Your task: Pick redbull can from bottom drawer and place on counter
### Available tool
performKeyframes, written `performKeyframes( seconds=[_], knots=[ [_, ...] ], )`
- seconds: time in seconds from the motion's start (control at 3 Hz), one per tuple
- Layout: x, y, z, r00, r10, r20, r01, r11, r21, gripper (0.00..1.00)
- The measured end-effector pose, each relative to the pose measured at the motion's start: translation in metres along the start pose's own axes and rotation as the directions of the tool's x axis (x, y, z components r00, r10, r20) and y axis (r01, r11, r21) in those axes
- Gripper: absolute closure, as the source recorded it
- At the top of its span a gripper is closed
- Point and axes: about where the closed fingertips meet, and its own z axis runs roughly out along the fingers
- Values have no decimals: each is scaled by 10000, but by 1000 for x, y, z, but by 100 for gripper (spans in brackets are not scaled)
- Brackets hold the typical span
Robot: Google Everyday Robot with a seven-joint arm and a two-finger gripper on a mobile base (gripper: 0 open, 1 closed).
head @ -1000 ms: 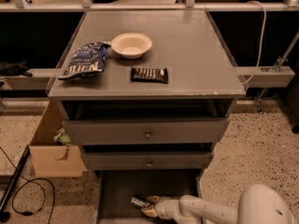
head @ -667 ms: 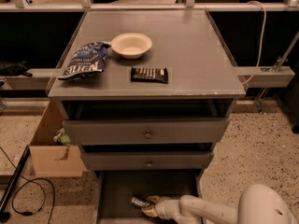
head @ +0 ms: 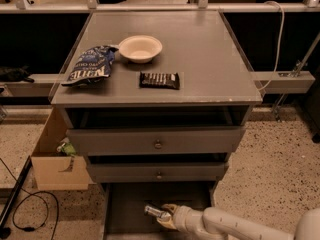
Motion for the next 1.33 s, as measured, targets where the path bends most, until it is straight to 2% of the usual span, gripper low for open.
performKeyframes(
  seconds=[0.33,0.67,1.0,1.33],
  knots=[
    [-40,11,-76,9922,-1192,373,1178,9923,379,100],
    [-57,20,-121,9830,-1779,462,1747,9824,661,100],
    [-92,15,-194,9666,-2548,262,2480,9566,1531,100],
    [-92,15,-194,9666,-2548,262,2480,9566,1531,100]
  ],
)
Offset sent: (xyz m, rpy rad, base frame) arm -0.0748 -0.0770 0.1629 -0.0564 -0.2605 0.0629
